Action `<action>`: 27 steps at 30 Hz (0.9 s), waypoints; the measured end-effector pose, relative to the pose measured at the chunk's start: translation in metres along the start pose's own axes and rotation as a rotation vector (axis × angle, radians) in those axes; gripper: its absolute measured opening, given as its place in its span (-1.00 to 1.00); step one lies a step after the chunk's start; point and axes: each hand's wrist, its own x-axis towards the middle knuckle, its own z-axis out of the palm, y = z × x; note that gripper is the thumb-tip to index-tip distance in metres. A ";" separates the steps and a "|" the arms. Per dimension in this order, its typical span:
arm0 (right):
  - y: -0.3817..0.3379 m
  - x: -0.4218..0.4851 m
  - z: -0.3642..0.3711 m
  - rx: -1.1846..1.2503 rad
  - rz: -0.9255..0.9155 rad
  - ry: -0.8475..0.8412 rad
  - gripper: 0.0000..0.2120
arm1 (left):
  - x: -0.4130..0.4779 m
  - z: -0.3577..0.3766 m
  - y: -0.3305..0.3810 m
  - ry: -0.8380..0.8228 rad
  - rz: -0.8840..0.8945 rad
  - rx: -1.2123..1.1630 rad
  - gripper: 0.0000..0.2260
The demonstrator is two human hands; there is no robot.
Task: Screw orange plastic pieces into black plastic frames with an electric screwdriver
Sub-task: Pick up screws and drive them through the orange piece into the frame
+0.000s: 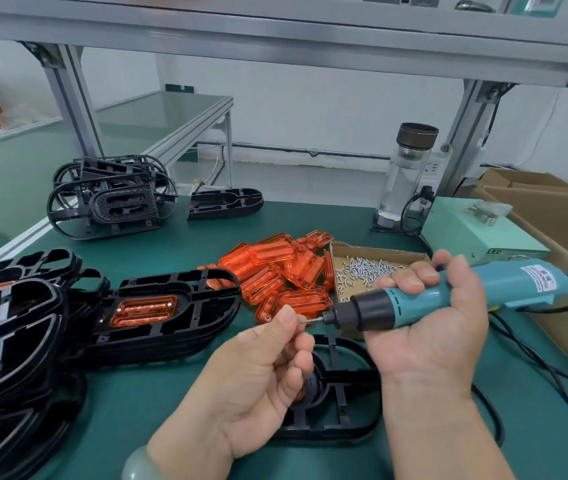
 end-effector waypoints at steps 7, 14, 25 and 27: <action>0.001 0.000 -0.001 -0.011 -0.012 -0.013 -0.90 | 0.000 -0.003 0.000 -0.024 0.042 0.044 -0.86; 0.002 0.000 -0.001 -0.015 -0.020 -0.026 -0.89 | 0.002 -0.003 -0.004 0.007 0.212 0.225 -0.81; 0.005 -0.004 0.000 -0.058 -0.054 -0.110 -0.89 | 0.005 -0.008 -0.004 0.130 0.467 0.551 -0.73; 0.005 -0.004 -0.001 -0.050 -0.055 -0.109 -0.90 | 0.005 -0.007 -0.004 0.120 0.483 0.576 -0.73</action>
